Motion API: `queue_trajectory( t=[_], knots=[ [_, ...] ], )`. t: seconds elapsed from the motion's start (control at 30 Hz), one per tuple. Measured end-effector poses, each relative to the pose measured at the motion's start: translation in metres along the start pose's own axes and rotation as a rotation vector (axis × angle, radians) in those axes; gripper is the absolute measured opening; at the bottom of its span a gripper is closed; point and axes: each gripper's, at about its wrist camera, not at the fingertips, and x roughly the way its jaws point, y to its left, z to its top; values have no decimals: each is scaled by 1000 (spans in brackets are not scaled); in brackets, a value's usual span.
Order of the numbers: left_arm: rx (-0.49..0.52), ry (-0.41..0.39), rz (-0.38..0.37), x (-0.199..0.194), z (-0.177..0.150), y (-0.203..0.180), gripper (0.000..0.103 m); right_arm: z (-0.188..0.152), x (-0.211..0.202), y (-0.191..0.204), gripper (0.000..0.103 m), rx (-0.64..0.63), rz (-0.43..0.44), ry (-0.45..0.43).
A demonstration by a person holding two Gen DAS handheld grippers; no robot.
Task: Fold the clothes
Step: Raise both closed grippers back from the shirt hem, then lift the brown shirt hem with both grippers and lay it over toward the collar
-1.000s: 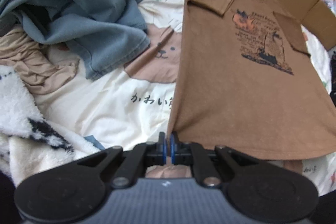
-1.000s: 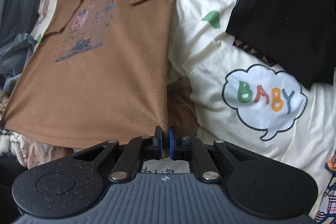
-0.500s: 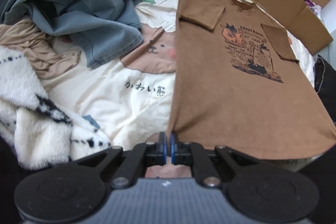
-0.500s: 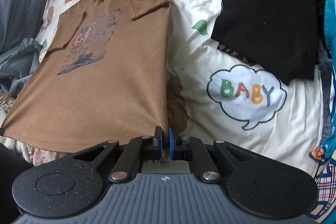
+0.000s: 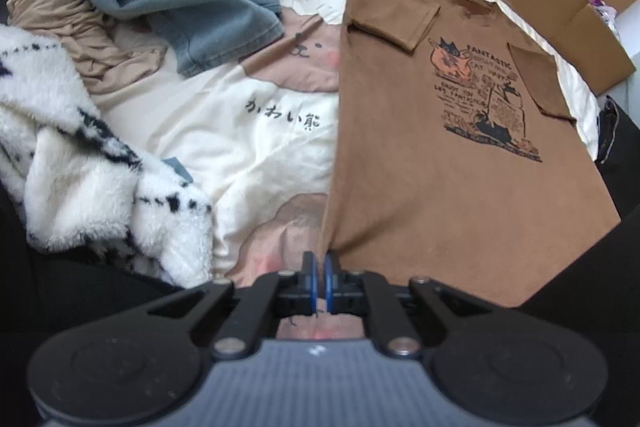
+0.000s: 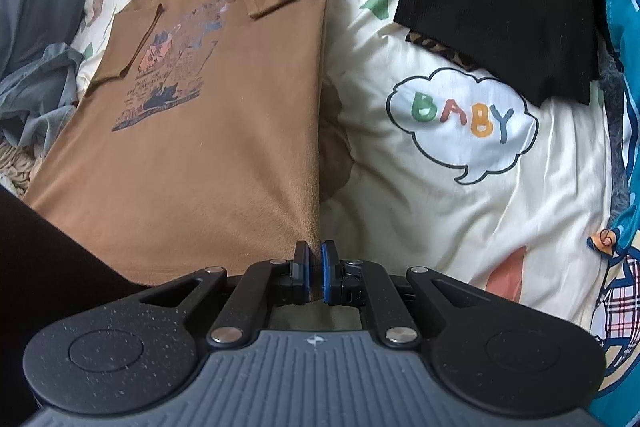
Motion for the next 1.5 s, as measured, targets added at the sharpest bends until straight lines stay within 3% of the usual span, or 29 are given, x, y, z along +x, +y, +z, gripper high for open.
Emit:
queue_trajectory(
  t=[0.2,0.63,1.1,1.5],
  knots=[
    [-22,-44,-30,-11,17,-4,4,19,-15,7,4,-11,3,-39],
    [11,-223,-98,-69,85,-37,4,93,-81,33,4,-91,15,-190],
    [7,-244,-88,-87,133,-51,4,151,-94,39,4,-96,72,-253],
    [-34,-237,-120,-60,185,-44,4,212,-90,47,4,-64,73,-299]
  ],
)
